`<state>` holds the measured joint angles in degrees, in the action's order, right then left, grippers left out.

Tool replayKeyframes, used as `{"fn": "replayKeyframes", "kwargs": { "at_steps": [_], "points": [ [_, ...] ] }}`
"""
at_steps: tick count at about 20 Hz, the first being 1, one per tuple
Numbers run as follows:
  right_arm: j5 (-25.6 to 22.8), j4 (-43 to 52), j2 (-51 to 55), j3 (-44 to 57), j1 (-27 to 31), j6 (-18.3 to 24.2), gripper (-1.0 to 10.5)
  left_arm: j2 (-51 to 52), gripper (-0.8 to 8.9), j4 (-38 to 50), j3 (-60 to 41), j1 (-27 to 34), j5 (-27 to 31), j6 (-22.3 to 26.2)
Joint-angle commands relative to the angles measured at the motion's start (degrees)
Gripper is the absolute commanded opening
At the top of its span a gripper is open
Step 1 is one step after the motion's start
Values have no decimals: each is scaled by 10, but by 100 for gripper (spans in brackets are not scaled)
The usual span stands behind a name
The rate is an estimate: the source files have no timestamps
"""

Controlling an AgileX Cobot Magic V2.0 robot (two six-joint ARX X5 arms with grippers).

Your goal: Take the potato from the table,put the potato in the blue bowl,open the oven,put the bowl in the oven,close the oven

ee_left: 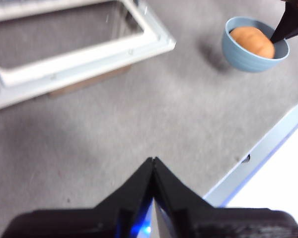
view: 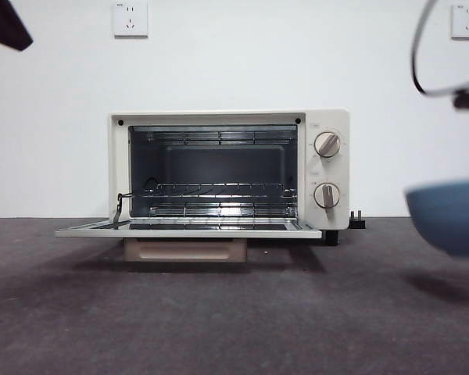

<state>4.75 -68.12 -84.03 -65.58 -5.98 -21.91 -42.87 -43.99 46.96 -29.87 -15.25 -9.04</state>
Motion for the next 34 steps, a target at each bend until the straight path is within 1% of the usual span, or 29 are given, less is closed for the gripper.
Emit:
{"fn": "replayKeyframes", "kwargs": {
  "at_steps": [1, 5, 7, 10, 12, 16, 20, 22, 24, 30, 32, 34],
  "points": [
    [4, 3, 3, -43, -59, -72, -12, 0, -6, 3, 1, -2, -2, 6],
    [11, 96, -8, -86, -174, -203, -12, 0, -6, 1, 1, -2, -2, 7],
    [19, 130, -39, -113, -206, -255, -12, 3, -6, 0, 1, -2, -2, 7],
    [37, 162, -109, -173, -233, -305, -12, 7, -6, -2, 1, -2, -1, 16],
    [40, 160, -161, -230, -244, -316, -12, 8, -6, -6, 1, -1, 4, 21],
    [41, 130, -252, -364, -245, -349, -12, 8, -6, -15, 1, -1, 23, 22],
    [8, 38, -334, -495, -244, -354, -12, 8, -6, -13, 1, -1, 23, 31],
    [-6, 0, -367, -535, -244, -357, -12, 8, -6, -14, 1, -1, 23, 33],
    [-20, -6, -384, -551, -243, -382, -12, 8, -6, -15, 1, -1, 22, 37],
    [-40, 20, -391, -551, -235, -487, -12, 8, -6, -14, 1, -1, 22, 36],
    [-49, 24, -391, -551, -234, -503, -12, 8, -6, -14, 1, -1, 22, 36],
    [-70, 26, -391, -551, -234, -516, -12, 8, -6, -14, 1, -1, 22, 35]
  ]
}}
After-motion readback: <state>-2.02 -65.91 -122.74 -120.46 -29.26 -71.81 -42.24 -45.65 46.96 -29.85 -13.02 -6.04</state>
